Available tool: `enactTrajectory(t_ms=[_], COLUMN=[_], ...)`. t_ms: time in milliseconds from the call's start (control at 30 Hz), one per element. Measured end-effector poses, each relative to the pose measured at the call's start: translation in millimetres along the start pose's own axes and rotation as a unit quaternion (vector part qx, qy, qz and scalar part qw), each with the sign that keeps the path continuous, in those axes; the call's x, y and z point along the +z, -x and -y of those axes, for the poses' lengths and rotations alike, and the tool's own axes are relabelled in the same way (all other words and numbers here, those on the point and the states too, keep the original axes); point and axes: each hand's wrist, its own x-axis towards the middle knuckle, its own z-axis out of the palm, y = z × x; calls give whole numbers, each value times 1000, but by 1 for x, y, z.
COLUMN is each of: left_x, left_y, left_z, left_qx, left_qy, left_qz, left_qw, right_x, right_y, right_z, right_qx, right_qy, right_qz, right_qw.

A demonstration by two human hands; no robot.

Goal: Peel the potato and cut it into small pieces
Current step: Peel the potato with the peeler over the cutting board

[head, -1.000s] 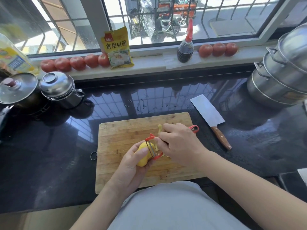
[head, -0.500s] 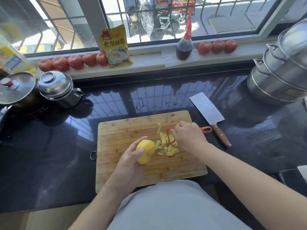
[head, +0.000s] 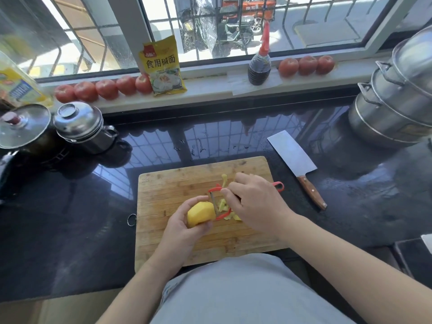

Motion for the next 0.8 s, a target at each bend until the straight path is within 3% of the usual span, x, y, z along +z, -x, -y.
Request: enactTrajectory(t_ms=[300,467,700,800], left_x=[8,11,8,4], left_y=[-4,-3,2,2], left_z=[0,-1,-2,-3], left_qx=[76,115,96,92], left_qy=[-140,-216,-160,-143], left_qz=[-120,-149,-134,-113], left_qw=[980,958,973,979], right_x=[7,7,18,32], right_y=[5,3,0,3], right_z=[11,15,-16,-44], right_qx=[-23,-41,-27,25], right_qy=[70,104,143,195], right_qz=[-72,-90,-48,29], right_qw=[995,990,988,980])
